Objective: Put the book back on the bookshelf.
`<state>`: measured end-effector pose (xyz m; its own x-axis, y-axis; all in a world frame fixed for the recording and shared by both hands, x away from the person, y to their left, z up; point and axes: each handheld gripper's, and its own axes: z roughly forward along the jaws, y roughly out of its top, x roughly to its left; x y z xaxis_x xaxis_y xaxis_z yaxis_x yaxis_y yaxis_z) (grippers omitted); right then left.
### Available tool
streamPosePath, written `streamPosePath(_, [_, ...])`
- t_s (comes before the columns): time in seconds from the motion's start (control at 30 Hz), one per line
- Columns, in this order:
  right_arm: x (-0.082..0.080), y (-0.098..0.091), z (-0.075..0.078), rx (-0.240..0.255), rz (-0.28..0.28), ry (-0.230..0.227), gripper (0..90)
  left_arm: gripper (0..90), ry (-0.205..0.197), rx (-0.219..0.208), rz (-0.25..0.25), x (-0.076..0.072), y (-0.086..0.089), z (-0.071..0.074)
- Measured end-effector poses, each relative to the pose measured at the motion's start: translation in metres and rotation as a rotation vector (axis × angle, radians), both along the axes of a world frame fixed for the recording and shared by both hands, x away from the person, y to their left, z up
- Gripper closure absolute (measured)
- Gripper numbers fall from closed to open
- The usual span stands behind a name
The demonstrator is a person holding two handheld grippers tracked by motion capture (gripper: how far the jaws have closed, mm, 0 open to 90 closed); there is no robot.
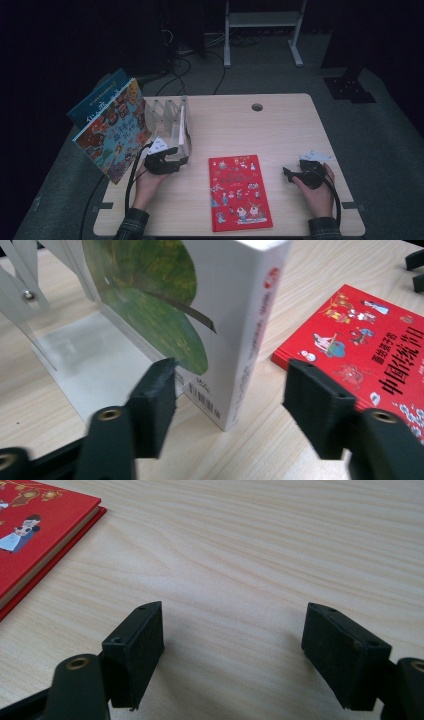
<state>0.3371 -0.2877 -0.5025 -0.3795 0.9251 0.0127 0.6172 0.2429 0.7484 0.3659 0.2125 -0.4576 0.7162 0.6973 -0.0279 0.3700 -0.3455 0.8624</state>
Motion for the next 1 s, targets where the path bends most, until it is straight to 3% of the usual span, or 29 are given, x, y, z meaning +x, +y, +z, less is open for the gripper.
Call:
streamPosePath(0.13, [0.0, 0.0, 0.0, 0.0, 0.002, 0.0, 23.6, 31.0, -0.019, 0.027, -0.022, -0.007, 0.004, -0.001])
streamPosePath(0.33, [0.0, 0.0, 0.0, -0.002, 0.006, 0.0, 23.0, 28.2, 0.021, 0.08, -0.112, -0.022, 0.005, -0.006])
streamPosePath(0.47, [-0.001, 0.0, 0.0, 0.0, -0.007, 0.001, 22.4, 22.0, 0.013, 0.113, -0.137, -0.028, 0.002, -0.011])
streamPosePath(0.57, [-0.002, 0.0, 0.001, 0.002, -0.015, 0.011, 23.1, 17.3, 0.055, 0.132, -0.17, -0.034, -0.002, -0.018])
streamPosePath(0.63, [-0.002, 0.001, 0.005, -0.007, -0.017, 0.045, 27.6, 12.7, 0.08, 0.179, -0.184, -0.037, -0.006, -0.023])
streamPosePath(0.67, [-0.003, 0.002, 0.007, 0.007, -0.011, 0.062, 31.5, 8.7, 0.08, 0.179, -0.184, -0.037, -0.006, -0.023])
streamPosePath(0.7, [-0.004, 0.002, 0.009, 0.035, -0.004, 0.078, 35.9, 6.3, 0.089, 0.214, -0.204, -0.039, -0.01, -0.027])
streamPosePath(0.77, [-0.006, 0.006, 0.013, 0.053, 0.004, 0.083, 37.0, 1.4, 0.09, 0.231, -0.219, -0.042, -0.013, -0.03])
streamPosePath(0.93, [-0.009, 0.022, 0.027, 0.112, 0.05, 0.104, 43.2, 0.0, 0.085, 0.266, -0.244, -0.047, -0.02, -0.037])
streamPosePath(1.0, [-0.009, 0.029, 0.03, 0.12, 0.071, 0.113, 45.0, 0.0, 0.092, 0.256, -0.259, -0.048, -0.022, -0.041])
